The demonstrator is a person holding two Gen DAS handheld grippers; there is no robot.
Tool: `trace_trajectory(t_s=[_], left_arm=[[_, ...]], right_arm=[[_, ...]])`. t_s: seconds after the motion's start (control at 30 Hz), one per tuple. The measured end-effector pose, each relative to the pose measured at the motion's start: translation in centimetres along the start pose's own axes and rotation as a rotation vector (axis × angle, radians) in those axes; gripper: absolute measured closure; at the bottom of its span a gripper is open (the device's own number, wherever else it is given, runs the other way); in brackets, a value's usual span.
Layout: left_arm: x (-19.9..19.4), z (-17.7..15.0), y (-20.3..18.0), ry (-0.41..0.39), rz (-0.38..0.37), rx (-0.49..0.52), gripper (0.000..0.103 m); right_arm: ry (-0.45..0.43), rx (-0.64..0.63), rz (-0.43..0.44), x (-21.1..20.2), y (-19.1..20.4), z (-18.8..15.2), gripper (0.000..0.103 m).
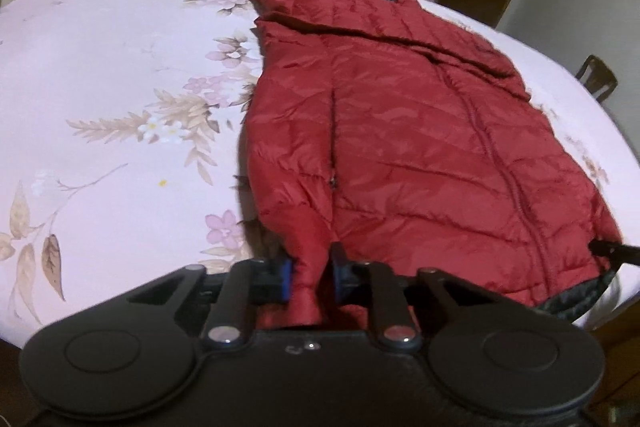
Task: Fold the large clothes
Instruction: 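Close both grippers on the jacket hem, then lift the hem with both grippers and carry it toward the collar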
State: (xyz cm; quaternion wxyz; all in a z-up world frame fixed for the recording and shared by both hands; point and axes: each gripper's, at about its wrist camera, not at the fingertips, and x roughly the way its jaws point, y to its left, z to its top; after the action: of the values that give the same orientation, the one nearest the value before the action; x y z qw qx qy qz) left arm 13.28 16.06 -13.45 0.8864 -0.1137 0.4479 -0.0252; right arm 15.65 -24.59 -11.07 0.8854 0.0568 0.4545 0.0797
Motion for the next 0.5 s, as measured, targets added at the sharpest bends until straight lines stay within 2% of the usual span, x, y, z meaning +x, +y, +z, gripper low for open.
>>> trace_trajectory(t_s=[0.07,0.23,0.5], left_arm=[[-0.5,0.3,0.3,-0.018,-0.026,-0.034,0.092],[-2.5,2.1,0.0,-0.100,-0.073,-0.060,0.093],[-4.7,8.1,-1.6,-0.270,-0.125,-0.041,0.093]], right_arm=[[-0.012,-0.011,-0.005,-0.1,0.3,0.3,0.092],[-0.087,0.017,0.015,-2.0,0.6,1.8,0.094],[-0.256,0.032,0.024,-4.3,1.4,7.5,0.094]])
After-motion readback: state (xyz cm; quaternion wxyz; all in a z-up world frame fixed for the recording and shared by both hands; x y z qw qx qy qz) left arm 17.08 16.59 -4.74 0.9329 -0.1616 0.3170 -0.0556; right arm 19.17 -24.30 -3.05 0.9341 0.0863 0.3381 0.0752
